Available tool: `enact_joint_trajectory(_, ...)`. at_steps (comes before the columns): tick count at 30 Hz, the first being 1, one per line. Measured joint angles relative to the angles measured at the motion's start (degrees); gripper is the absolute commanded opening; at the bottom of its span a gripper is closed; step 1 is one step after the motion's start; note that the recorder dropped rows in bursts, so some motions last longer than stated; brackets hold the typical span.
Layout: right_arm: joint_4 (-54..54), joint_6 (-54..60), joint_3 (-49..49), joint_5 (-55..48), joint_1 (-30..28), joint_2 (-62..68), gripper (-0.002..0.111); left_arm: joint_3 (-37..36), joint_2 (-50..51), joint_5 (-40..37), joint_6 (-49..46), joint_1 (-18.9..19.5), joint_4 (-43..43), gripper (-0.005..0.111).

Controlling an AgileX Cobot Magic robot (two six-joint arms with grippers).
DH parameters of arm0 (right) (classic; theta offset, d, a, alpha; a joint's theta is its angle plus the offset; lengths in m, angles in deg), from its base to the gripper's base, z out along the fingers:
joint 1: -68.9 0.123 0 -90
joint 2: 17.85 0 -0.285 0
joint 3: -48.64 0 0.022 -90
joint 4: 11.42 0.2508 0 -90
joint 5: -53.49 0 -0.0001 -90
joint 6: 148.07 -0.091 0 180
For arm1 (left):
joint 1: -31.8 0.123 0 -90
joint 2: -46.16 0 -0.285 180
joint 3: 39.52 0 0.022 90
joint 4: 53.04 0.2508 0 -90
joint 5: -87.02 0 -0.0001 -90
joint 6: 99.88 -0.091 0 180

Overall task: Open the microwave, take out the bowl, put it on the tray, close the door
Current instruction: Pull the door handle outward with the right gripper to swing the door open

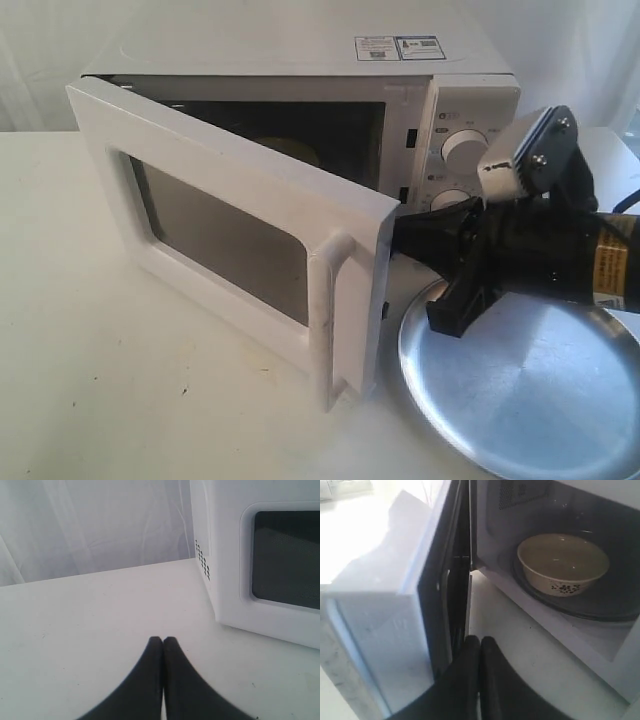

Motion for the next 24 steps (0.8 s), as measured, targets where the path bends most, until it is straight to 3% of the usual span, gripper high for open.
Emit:
enact_joint_trajectory(4,0.9,3.2,0.0,3.4,0.0,2.7,0.000,0.0,0.0,0.0,0.0,0.0,0.0,0.000)
enact_joint_trajectory(14,-8.7,5.8,0.0,17.9,0.0,3.4,0.000,0.0,0.0,0.0,0.0,0.0,0.0,0.000)
enact_joint_trajectory(20,-6.4,7.3,0.0,14.4,0.0,3.5,0.000,0.0,0.0,0.0,0.0,0.0,0.0,0.000)
enact_joint_trajectory(24,2.3,10.0,0.0,10.6,0.2,5.8,0.000,0.0,0.0,0.0,0.0,0.0,0.0,0.000)
